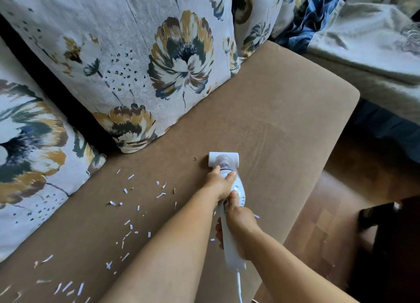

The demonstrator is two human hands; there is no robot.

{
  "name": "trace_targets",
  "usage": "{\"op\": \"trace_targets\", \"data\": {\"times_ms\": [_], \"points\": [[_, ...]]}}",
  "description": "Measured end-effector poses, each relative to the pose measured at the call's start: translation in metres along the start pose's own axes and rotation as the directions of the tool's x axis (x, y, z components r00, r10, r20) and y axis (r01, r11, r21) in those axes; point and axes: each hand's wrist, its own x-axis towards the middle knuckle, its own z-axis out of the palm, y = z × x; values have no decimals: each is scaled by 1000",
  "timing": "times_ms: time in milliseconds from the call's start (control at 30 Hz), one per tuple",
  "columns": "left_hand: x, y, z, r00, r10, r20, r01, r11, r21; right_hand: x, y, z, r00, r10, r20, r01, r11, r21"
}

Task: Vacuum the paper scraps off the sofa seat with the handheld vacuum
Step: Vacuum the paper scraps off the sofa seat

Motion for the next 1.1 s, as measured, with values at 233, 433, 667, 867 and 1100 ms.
{"op": "trace_targets", "data": {"times_ms": [233, 433, 667, 867, 1100], "points": [[-22, -18, -8, 999, 41, -5, -41, 991, -131, -18, 19, 11, 997, -59, -47, 57, 997, -54], [-22, -20, -42, 995, 42, -85, -52, 992, -116, -27, 5, 36, 996, -89, 3, 89, 993, -83], [7, -25, -60, 988, -65, -140, 58, 997, -56, -1, -17, 51, 994, -67, 88, 81, 982, -173], [13, -22, -41, 983, -126, -134, 120, 992, -47, 16, -14, 30, 994, -50, 94, 73, 964, -254], [-1, -12, -17, 986, -113, -124, 105, 992, -65, 8, -4, 7, 998, -53, 25, 56, 981, -183]]}}
